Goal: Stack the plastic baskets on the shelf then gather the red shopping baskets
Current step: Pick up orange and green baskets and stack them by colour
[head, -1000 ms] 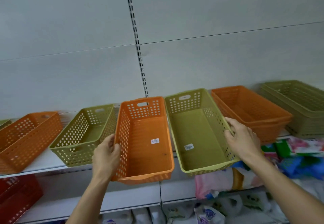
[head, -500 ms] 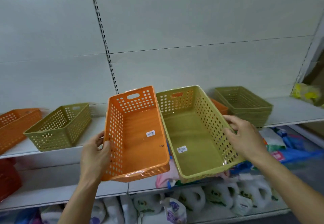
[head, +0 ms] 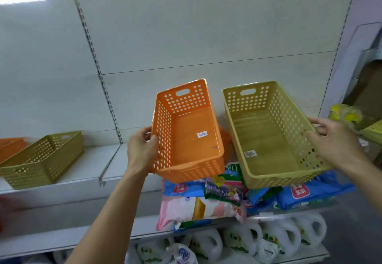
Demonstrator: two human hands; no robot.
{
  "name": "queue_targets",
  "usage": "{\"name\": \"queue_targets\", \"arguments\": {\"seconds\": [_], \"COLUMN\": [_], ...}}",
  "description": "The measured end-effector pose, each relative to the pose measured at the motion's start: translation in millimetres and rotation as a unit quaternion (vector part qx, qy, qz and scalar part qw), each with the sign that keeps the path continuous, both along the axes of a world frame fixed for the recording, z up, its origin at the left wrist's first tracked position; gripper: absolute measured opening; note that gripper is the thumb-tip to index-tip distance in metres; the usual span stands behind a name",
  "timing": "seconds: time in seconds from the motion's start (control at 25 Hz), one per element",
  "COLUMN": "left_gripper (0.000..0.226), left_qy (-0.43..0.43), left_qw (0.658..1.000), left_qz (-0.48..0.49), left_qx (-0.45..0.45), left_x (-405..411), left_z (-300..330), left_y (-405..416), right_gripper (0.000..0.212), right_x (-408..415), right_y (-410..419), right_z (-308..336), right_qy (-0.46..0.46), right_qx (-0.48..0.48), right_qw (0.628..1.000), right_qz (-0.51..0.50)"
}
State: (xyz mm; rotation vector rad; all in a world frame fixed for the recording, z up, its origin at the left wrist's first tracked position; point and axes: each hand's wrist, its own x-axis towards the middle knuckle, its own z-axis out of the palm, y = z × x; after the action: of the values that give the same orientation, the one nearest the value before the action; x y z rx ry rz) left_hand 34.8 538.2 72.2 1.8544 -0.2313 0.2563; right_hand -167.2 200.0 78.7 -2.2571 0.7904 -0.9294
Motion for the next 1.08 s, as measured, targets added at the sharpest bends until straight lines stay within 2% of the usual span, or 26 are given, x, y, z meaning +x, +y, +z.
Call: {"name": "queue_targets", "arguments": {"seconds": [0.2, 0.36, 0.64, 0.8, 0.92, 1.08], "left_gripper": [0.035, 0.036, 0.033, 0.036, 0.02, 0.029], "left_qy": [-0.032, -0.034, 0.021, 0.073, 0.083, 0.07], "left_qw": [0.999, 0.996, 0.988, 0.982, 0.983, 0.981], "left_qz": [0.021, 0.077, 0.099, 0.073, 0.03, -0.018], "left_qx": [-0.008, -0.005, 0.115, 0.157, 0.16, 0.18], "left_x": [58, 98, 142, 148, 136, 101], "left_z": [18, 18, -15, -40, -47, -49], "left_y": [-70, -110, -149, -154, -150, -145], "right_gripper": [0.035, 0.037, 0.035, 0.032, 0.032, 0.034], "right_x": [26, 61, 123, 160, 179, 195], "right_y": [-66, -109, -149, -156, -155, -153], "right_z": [15, 21, 15, -5, -7, -18], "right_qy": [-0.044, -0.076, -0.114, -0.087, -0.056, 0.011], "right_qx": [0.008, 0.013, 0.055, 0.073, 0.068, 0.064], "right_qw": [0.999, 0.997, 0.992, 0.993, 0.995, 0.997], "right_qz": [-0.009, -0.011, -0.018, -0.036, -0.055, -0.051]}}
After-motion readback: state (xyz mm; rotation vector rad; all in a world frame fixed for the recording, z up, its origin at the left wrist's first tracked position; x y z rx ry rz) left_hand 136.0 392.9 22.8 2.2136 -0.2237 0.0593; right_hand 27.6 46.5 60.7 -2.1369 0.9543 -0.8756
